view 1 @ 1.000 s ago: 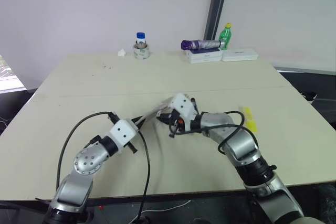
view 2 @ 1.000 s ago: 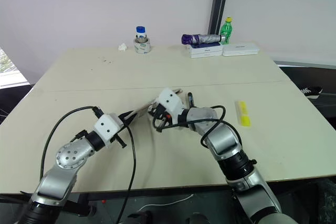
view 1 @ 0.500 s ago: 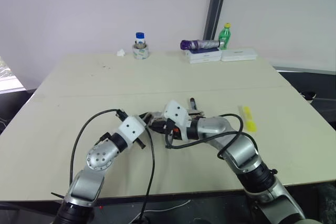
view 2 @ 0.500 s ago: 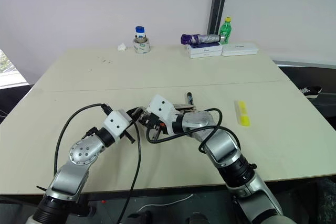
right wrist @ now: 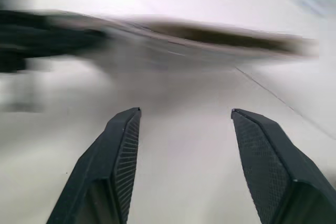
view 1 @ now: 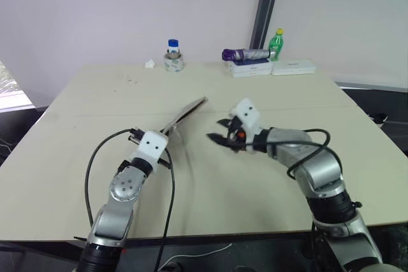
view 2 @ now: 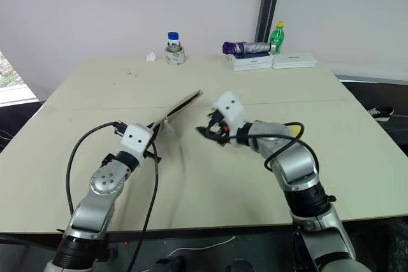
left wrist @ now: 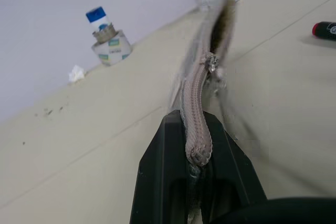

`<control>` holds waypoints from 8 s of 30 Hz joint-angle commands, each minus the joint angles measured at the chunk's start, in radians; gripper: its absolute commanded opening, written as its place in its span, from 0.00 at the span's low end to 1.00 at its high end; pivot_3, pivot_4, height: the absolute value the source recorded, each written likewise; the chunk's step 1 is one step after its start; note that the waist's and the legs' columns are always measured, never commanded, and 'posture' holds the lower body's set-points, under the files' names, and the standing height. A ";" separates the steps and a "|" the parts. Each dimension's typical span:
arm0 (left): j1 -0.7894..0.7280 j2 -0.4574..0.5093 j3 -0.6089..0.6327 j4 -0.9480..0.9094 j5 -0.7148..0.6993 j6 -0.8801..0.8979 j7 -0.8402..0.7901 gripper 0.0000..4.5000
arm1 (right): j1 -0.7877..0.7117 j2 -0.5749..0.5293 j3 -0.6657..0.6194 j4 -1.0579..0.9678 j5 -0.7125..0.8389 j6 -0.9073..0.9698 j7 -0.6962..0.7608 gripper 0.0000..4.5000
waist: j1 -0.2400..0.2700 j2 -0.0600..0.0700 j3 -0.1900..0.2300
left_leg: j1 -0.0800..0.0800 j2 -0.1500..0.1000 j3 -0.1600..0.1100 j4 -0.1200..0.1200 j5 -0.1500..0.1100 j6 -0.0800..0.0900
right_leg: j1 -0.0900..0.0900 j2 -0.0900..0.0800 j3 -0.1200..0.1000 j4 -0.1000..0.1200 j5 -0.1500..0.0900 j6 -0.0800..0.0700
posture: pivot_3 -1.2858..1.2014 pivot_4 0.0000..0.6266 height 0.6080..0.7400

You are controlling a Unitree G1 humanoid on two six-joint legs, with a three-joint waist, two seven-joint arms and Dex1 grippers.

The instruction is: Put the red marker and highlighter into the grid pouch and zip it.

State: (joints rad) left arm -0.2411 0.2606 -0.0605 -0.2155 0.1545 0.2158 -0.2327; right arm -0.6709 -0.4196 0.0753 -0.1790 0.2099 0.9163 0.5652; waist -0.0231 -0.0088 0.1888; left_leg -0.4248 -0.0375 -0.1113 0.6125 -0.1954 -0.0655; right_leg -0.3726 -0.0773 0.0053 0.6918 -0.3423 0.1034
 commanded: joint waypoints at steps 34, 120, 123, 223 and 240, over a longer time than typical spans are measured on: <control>-0.039 -0.033 -0.058 -0.039 -0.084 0.003 -0.117 0.00 | 0.055 -0.212 -0.008 -0.005 -0.054 -0.145 0.029 0.07 | 0.003 0.000 0.000 | -0.001 0.000 0.002 -0.001 0.000 0.000 | 0.001 0.000 -0.001 -0.003 0.000 0.000 | 0.52 0.24 0.98; -0.124 -0.056 -0.165 0.008 -0.168 0.061 -0.195 0.00 | 0.207 -0.223 -0.376 0.316 -0.034 0.004 -0.143 0.19 | 0.009 0.001 0.000 | 0.001 -0.001 0.000 0.001 0.000 0.000 | 0.008 -0.001 -0.005 -0.006 0.000 0.000 | 0.52 0.24 0.98; -0.128 -0.049 -0.161 0.036 -0.131 0.026 -0.167 0.00 | 0.225 -0.285 -0.287 0.254 -0.076 -0.094 -0.091 0.19 | 0.009 0.001 0.000 | 0.001 -0.001 0.000 0.001 0.000 0.000 | 0.008 -0.001 -0.005 -0.006 0.000 0.001 | 0.52 0.24 0.98; -0.082 0.064 -0.253 0.067 -0.062 -0.259 -0.382 0.00 | 0.062 -0.450 0.135 -0.025 -0.161 -0.391 0.399 0.61 | 0.010 0.001 0.000 | 0.001 -0.001 -0.001 0.001 0.000 0.001 | 0.008 -0.001 -0.006 -0.008 0.000 0.002 | 0.52 0.24 0.98; -0.251 -0.223 -0.056 0.056 -0.385 0.295 -0.227 0.00 | 0.150 -0.398 -0.130 -0.198 0.136 -0.175 0.349 0.99 | 0.008 0.001 0.001 | 0.001 0.000 -0.001 0.001 0.000 0.001 | 0.009 -0.001 -0.007 -0.008 0.001 0.002 | 0.52 0.24 0.98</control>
State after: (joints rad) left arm -0.4643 0.0558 -0.1515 -0.1377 -0.1820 0.4796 -0.4785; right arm -0.5166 -0.8439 -0.0472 -0.3285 0.3117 0.7094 0.9556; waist -0.0150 -0.0081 0.1895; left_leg -0.4243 -0.0380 -0.1127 0.6137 -0.1956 -0.0647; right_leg -0.3639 -0.0784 -0.0019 0.6840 -0.3418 0.1050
